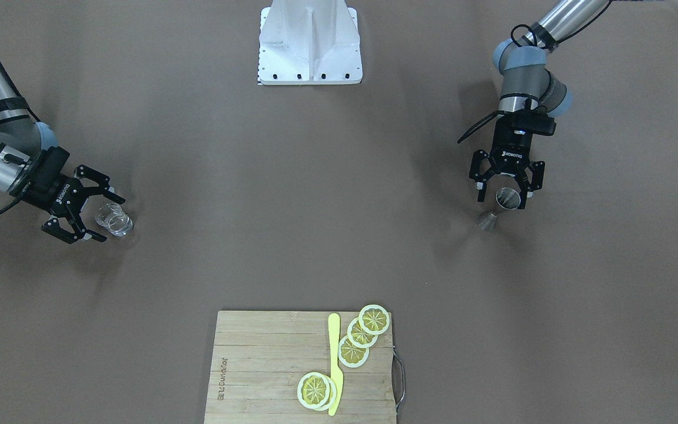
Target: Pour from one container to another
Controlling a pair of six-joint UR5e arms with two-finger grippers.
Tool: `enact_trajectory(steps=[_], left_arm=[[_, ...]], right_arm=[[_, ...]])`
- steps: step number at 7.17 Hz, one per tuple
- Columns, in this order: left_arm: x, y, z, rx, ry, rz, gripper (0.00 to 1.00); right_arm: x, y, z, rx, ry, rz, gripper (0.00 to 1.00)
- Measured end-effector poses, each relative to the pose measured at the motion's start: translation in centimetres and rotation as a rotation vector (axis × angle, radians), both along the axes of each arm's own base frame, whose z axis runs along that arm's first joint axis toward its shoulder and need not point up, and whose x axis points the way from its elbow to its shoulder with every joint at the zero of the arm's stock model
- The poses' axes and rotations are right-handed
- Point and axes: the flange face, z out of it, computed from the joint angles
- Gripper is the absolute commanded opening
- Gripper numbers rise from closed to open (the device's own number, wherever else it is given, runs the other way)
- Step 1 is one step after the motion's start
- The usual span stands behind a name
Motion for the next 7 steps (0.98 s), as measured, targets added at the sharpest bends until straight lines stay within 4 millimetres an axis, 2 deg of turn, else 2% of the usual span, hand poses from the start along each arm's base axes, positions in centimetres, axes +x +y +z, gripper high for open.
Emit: enact_trajectory(steps=[2, 3, 4, 7], left_arm=[[0.7, -0.4, 0.0, -0.010, -0.007, -0.007, 0.87], [0.9, -0.6, 0.1, -0.014, -0.016, -0.009, 0.78], [1.1, -0.7, 0.1, -0.019, -0.030, -0.014, 0.74], [1.5, -1.0, 0.0, -0.031, -0.036, -0.028, 0.73]], right_arm=[[-0.2, 0.0, 0.0, -0.001, 0.000, 0.001, 0.93], [-0.3, 0.0, 0.0, -0.002, 0.001, 0.000, 0.91], [-0.4, 0.0, 0.1, -0.003, 0.002, 0.000, 0.91], [-0.6, 0.0, 0.0, -0.002, 0.001, 0.001, 0.86]])
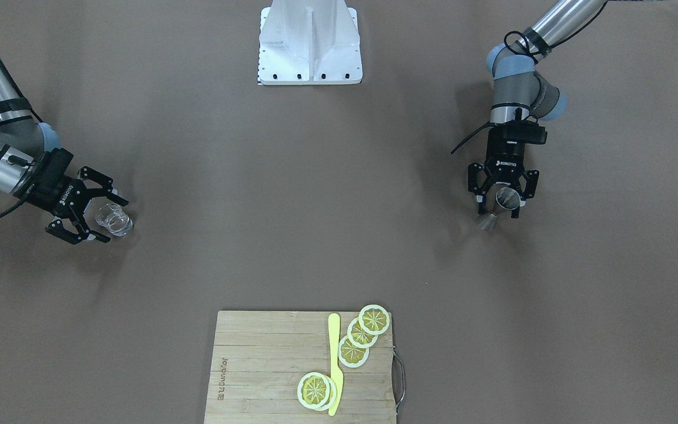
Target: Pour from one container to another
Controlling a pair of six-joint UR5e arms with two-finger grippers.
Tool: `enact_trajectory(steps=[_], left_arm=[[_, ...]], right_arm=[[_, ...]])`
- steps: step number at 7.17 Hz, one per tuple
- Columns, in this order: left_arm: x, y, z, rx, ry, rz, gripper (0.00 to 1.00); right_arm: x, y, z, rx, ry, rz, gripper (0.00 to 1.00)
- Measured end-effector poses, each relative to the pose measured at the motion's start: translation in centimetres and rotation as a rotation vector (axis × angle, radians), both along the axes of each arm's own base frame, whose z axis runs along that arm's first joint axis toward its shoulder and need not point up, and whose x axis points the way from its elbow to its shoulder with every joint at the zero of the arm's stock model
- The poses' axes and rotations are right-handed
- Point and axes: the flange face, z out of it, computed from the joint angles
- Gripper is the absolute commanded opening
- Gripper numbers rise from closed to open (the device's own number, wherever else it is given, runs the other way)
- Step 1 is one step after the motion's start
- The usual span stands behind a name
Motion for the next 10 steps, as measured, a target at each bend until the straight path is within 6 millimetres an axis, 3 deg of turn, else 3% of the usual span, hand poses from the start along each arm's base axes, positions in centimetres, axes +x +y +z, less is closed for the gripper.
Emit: enact_trajectory(steps=[4, 7, 8, 10], left_arm=[[0.02, -0.37, -0.43, 0.005, 0.004, -0.019, 0.46], [0.34, -0.52, -0.97, 0.009, 0.013, -0.022, 0.01], [0.47, -0.53, -0.95, 0.007, 0.006, -0.020, 0.00], [0.72, -0.51, -0.96, 0.004, -0.015, -0.011, 0.00]], right_arm=[[-0.56, -0.36, 0.62, -0.012, 0.011, 0.008, 0.80], [-0.89, -0.73, 0.19, -0.032, 0.001, 0.012, 0.79], [-0.95, -0.81, 0.10, -0.035, -0.001, 0.013, 0.74], [-1.03, -0.83, 0.07, -0.038, -0.002, 0.014, 0.54]])
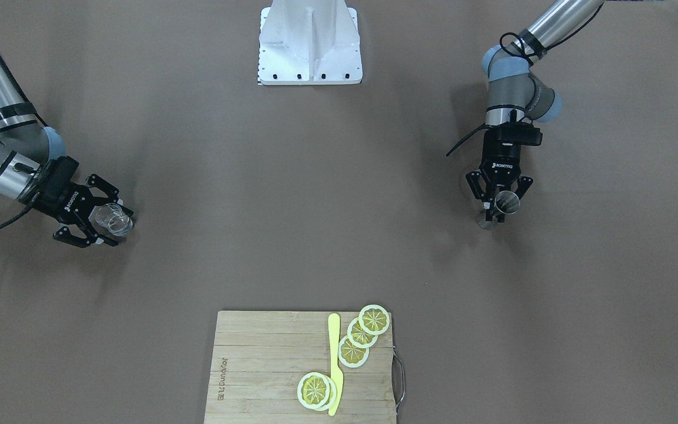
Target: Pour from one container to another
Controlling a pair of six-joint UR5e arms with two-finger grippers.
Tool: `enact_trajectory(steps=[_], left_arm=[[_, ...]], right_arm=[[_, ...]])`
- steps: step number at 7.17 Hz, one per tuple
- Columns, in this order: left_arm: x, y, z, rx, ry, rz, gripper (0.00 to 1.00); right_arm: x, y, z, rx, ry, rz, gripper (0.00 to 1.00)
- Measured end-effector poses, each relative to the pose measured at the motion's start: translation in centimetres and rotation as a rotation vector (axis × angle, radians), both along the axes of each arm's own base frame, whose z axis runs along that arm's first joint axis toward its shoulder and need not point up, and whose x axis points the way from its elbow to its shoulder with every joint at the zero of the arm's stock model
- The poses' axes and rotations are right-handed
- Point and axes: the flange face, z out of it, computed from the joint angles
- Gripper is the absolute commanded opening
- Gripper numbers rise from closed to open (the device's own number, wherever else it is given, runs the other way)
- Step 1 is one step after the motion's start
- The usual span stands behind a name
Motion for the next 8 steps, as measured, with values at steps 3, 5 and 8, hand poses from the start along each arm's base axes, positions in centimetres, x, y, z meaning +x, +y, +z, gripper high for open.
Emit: enact_trajectory(steps=[3, 5, 8], left_arm=[[-0.3, 0.1, -2.6, 0.056, -0.086, 0.021, 0.00], [-0.9, 0.1, -6.8, 0.132, -0.133, 0.030, 0.00], [2.0, -1.0, -14.2, 0.175, -0.074, 0.027, 0.00]], right_arm=[[0.0, 0.0, -0.1, -0.010, -0.004, 0.001, 0.19], [0.1, -0.2, -0.4, -0.020, -0.012, 0.004, 0.06], [1.7, -1.9, -2.5, -0.045, -0.052, 0.023, 0.00]])
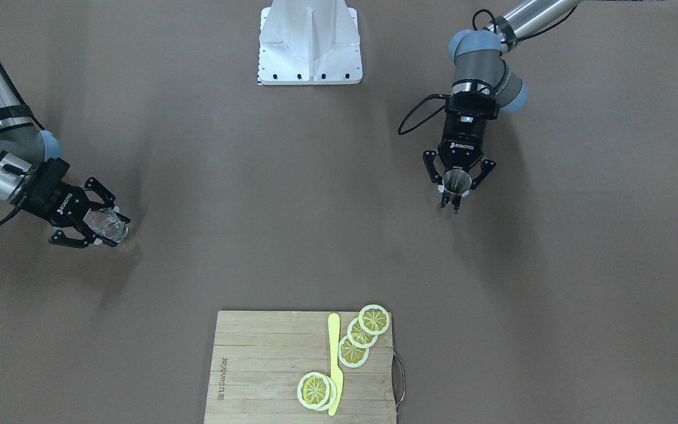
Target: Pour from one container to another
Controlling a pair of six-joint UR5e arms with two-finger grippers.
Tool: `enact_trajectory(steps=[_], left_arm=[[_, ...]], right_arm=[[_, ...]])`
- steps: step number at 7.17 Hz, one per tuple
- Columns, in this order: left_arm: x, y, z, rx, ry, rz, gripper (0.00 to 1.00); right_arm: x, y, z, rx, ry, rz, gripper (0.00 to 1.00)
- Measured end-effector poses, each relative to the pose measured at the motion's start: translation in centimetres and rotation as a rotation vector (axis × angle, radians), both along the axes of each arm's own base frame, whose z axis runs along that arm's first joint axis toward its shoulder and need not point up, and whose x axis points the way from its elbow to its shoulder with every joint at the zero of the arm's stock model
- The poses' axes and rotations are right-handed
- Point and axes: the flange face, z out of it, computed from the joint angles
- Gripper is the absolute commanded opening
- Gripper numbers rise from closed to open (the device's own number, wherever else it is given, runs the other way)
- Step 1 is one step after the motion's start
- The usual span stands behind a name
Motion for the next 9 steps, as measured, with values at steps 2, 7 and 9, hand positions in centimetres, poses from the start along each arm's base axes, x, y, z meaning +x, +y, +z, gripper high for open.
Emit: enact_trajectory(steps=[2, 7, 9], left_arm=[[0.8, -0.1, -1.6, 0.006, 0.015, 0.015, 0.00], [1.1, -0.1, -2.5, 0.012, 0.036, 0.055, 0.00], [0.7, 0.0, -3.6, 0.019, 0.069, 0.056, 0.00]], right_arm=[[1.4, -1.5, -2.9, 0.000, -0.009, 0.008, 0.00], [2.1, -5.6, -18.4, -0.130, 0.076, -0.008, 0.00], [2.0, -5.7, -25.1, -0.196, 0.128, -0.015, 0.00]])
